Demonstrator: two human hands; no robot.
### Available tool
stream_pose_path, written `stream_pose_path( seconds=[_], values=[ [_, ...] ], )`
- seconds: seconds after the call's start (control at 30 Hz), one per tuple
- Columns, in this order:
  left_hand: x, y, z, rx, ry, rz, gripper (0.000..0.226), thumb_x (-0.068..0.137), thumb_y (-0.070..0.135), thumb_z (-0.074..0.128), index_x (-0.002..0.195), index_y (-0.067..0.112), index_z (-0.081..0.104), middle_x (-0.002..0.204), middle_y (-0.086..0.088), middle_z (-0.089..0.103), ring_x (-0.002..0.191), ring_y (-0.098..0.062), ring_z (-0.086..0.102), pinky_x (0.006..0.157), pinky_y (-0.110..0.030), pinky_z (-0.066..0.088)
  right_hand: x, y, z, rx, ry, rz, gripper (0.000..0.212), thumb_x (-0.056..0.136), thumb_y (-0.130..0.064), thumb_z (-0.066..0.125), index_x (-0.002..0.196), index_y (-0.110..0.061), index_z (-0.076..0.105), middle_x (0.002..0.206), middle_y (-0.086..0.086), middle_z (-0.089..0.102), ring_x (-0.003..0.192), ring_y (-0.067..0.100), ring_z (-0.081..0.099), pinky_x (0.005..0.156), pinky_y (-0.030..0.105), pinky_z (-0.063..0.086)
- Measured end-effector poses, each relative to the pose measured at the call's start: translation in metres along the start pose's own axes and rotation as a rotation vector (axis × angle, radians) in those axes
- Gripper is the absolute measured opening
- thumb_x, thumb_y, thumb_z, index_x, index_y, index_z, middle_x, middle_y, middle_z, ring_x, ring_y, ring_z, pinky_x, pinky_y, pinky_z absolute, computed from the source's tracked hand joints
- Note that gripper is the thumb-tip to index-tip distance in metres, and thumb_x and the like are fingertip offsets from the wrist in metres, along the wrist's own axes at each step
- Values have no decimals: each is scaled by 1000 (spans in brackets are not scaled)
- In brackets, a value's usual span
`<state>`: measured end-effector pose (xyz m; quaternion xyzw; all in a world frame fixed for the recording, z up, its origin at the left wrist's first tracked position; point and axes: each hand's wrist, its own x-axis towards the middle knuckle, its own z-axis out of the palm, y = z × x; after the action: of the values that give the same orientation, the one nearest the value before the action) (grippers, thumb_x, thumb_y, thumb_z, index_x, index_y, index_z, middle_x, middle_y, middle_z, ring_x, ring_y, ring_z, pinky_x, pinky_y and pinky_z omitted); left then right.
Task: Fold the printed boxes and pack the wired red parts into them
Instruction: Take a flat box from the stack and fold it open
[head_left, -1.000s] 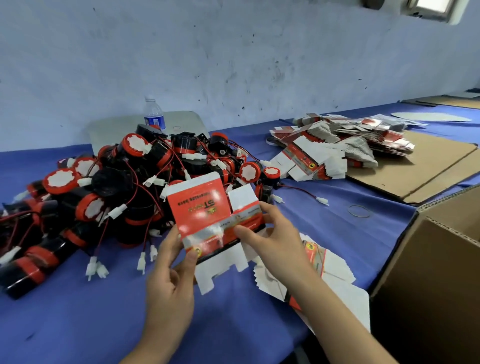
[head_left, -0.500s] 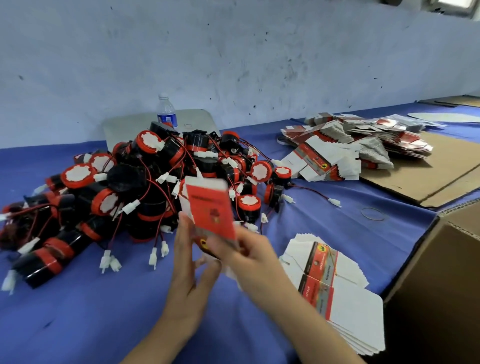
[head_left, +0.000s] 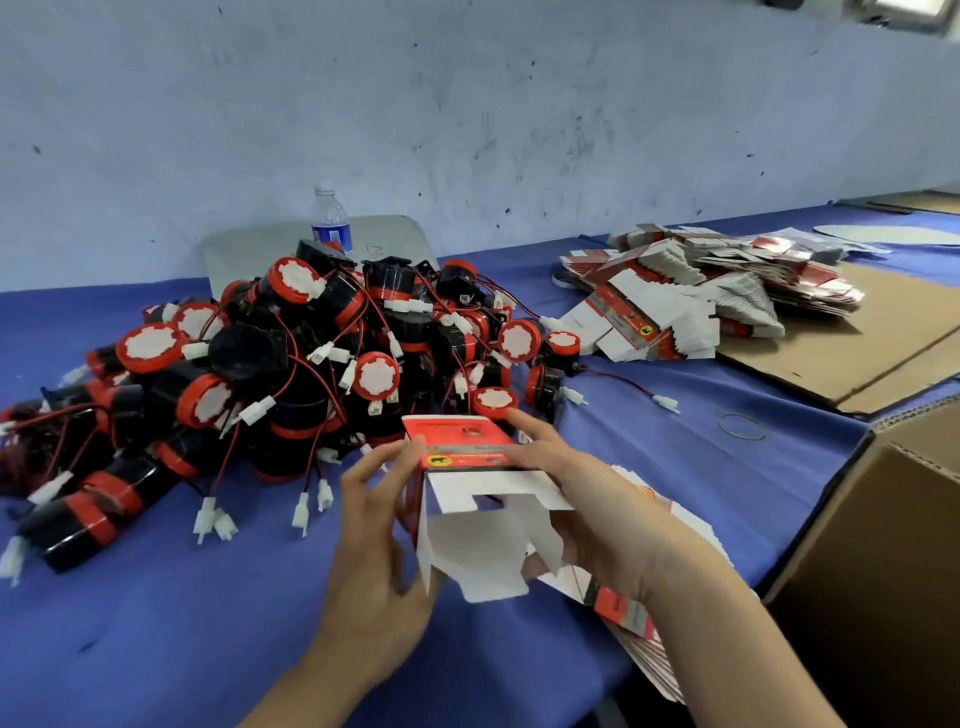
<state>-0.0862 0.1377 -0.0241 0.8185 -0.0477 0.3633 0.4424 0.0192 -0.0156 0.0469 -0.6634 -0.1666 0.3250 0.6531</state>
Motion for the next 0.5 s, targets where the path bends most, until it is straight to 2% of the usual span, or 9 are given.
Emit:
stream_pose_path(
  seconds=[0.07,0.1,0.13,0.2,0.27,0.33,0.37,0.43,0.5],
  values=[
    [2,4,-1,95,-18,-33,74,72,39,61,137,59,30,139,16,33,107,8,51,65,-10,46,4,-11,-4,156,5,87,44,103,-5,33,145,3,24,149,21,33,137,27,36,101,21,35],
    [3,5,-1,133,-14,-46,73,70,46,61,136,58,31,137,17,36,94,4,55,56,-10,41,6,-16,0,70,5,131,45,104,-11,33,146,1,22,142,22,42,130,23,47,101,24,38],
    [3,6,-2,166,0,-46,71,70,52,60,135,58,32,136,18,38,87,1,55,53,-10,38,6,-22,6,-23,-11,136,47,105,-20,32,147,-2,22,126,20,54,107,15,64,88,21,49],
    [3,5,-3,184,33,-18,61,76,66,57,131,59,33,138,18,39,105,2,53,71,-14,43,1,-26,11,32,8,198,56,103,-42,22,140,-3,37,85,7,57,56,10,64,46,15,50],
    [3,5,-3,127,48,3,53,79,75,50,127,62,32,146,16,37,131,-2,39,97,-26,39,-1,-18,8,107,34,118,57,101,-45,23,99,-3,63,70,7,56,58,16,51,48,15,49],
    [2,7,-2,-10,59,-32,47,78,76,51,121,63,35,147,24,37,135,-1,36,104,-18,35,1,-17,10,73,73,-29,43,105,-18,26,73,-3,50,61,12,56,64,14,43,50,12,40],
    [1,9,-1,-82,64,-62,44,78,76,53,117,64,38,140,30,41,131,2,40,100,-13,38,-4,-21,14,0,45,-59,43,105,-7,22,74,2,50,59,16,60,68,14,45,44,16,33],
    [-2,9,1,-198,68,-131,36,78,69,57,111,65,43,123,33,52,118,1,52,92,-19,47,-3,-5,17,-316,84,-147,42,103,-3,22,78,6,53,64,19,61,71,16,45,43,18,28],
    [-1,9,2,-250,77,-184,31,81,52,54,108,64,47,114,27,59,106,-1,59,84,-22,50,1,15,14,-400,105,-63,35,105,-13,29,99,5,58,91,15,57,84,16,42,67,17,41]
  ],
)
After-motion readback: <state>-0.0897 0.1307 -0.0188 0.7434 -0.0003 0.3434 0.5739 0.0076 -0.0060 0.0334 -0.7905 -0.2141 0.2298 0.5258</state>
